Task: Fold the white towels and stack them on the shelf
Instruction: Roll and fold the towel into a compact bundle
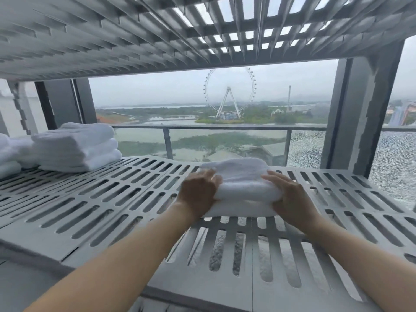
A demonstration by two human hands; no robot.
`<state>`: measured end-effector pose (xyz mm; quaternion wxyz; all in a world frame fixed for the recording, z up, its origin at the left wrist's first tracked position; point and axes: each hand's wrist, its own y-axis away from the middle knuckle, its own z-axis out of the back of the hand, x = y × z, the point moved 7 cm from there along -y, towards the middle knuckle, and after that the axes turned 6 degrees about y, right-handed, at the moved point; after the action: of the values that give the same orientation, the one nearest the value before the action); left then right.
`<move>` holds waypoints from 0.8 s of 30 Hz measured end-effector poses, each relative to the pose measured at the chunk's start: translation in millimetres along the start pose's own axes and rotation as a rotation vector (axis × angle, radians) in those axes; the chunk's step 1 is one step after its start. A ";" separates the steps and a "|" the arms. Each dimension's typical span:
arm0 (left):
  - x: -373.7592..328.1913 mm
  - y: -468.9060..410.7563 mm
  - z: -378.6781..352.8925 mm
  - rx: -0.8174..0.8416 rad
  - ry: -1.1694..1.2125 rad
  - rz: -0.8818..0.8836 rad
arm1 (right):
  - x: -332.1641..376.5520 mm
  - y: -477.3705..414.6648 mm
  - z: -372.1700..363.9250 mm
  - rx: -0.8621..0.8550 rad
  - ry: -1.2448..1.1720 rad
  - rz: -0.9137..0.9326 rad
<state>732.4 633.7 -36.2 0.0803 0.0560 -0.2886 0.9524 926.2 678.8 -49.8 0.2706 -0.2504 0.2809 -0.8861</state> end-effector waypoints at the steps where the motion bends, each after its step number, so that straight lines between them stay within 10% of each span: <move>1: -3.0 -0.7 -1.5 0.003 -0.004 -0.001 | -2.3 0.8 1.5 -0.015 -0.031 -0.032; 7: 13.9 -3.0 8.1 -0.087 -0.029 -0.076 | 5.7 -1.7 -2.9 0.045 0.274 -0.082; 15: 30.5 30.9 9.8 -0.124 0.220 -0.068 | -15.7 8.5 2.8 0.003 -0.217 -0.181; 24: 44.9 39.3 3.2 -0.056 0.456 -0.023 | 12.8 -4.9 -5.8 0.048 0.086 -0.026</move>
<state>681.2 605.1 -48.0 0.1556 -0.1597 -0.2885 0.9312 911.7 676.4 -47.1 0.2528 -0.2093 0.2675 -0.9060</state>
